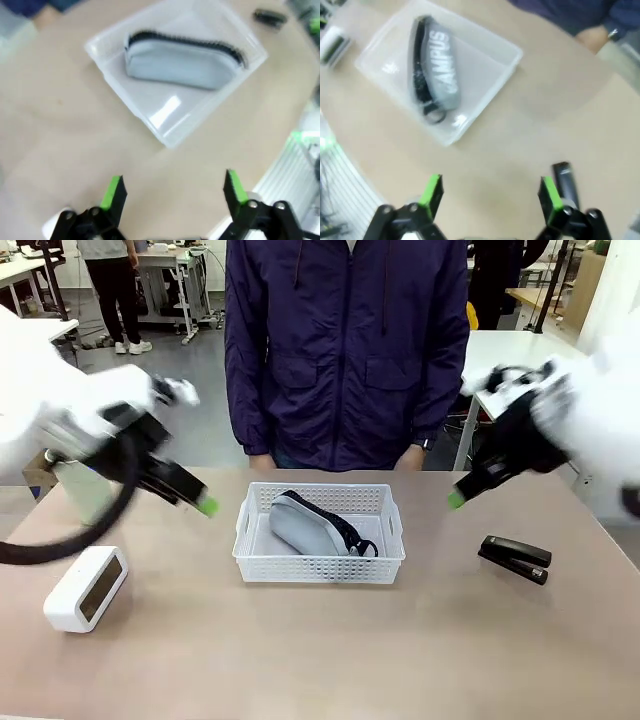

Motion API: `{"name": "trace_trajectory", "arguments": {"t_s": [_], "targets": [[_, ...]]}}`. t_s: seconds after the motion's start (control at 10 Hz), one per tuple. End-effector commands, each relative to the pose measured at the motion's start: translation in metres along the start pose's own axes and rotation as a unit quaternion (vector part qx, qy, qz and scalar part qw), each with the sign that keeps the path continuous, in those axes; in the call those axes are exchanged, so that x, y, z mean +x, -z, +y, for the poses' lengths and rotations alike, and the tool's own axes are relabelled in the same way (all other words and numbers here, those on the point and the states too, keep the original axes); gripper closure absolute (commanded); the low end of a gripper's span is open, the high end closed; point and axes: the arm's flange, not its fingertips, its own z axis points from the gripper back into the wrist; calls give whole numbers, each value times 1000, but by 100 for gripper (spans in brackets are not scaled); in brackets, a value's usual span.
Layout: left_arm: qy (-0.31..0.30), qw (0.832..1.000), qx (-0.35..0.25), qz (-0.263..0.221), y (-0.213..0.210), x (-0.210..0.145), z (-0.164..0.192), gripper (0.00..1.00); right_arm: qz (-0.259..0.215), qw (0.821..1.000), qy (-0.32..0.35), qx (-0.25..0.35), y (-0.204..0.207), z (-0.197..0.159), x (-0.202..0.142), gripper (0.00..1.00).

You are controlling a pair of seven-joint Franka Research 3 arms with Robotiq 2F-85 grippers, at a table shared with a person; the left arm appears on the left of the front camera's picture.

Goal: Efficiently arrange items inside the basket to fit them all.
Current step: Pick up the Digital clock and place it inside the Organizing basket.

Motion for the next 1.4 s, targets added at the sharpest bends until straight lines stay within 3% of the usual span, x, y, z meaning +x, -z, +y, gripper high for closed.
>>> {"name": "trace_trajectory", "arguments": {"t_s": [0.0,0.2,0.3,0.6,0.7,1.0,1.3], "targets": [[-112,989,-48,-80,-84,-53,6,0,-12,981,174,86,-93,-30,-35,0],[-149,968,-108,-169,-151,-110,19,0,-139,953,200,180,-160,-64,-89,0],[-179,954,-141,-195,-180,-147,37,0,-190,930,227,218,-186,-88,-123,0],[-289,889,-178,-308,-206,-244,99,0,-279,878,306,242,-217,-140,-200,0],[-313,873,-179,-328,-206,-274,114,0,-296,857,336,256,-214,-164,-223,0],[-373,830,-222,-351,-188,-311,150,0,-301,808,398,315,-177,-219,-258,0],[-384,823,-232,-350,-168,-291,143,0,-283,782,450,324,-152,-247,-272,0]]}}
